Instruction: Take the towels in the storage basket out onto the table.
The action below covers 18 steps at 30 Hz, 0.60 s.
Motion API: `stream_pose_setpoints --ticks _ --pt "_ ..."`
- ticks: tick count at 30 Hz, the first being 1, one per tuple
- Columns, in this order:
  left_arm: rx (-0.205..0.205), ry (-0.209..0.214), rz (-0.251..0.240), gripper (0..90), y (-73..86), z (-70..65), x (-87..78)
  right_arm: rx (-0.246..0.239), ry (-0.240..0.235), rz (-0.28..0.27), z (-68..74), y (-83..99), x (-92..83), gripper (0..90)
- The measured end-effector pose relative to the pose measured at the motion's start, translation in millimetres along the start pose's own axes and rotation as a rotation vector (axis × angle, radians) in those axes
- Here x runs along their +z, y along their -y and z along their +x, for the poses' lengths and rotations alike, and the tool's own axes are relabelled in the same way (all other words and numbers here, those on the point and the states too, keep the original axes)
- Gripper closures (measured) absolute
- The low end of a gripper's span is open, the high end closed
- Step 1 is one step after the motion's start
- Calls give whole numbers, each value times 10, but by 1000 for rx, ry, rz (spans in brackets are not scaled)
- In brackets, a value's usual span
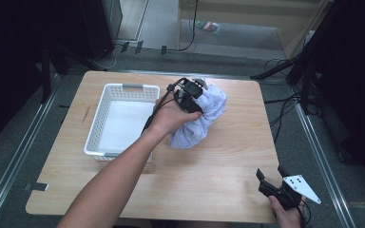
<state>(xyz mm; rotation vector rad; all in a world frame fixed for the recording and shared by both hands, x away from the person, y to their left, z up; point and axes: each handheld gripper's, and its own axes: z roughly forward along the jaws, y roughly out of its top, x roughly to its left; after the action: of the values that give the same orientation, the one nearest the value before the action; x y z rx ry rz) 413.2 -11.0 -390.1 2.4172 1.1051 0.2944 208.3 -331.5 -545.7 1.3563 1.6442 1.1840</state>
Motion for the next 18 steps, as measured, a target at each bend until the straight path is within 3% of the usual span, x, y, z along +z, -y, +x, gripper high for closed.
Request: stream_pose_setpoints --ticks 12,18 --pt "-11 47 36 513 137 -41 412 0 0 0 3 1 -2 188" --pt "-9 43 47 483 206 -73 563 -1 1 1 5 0 -1 190"
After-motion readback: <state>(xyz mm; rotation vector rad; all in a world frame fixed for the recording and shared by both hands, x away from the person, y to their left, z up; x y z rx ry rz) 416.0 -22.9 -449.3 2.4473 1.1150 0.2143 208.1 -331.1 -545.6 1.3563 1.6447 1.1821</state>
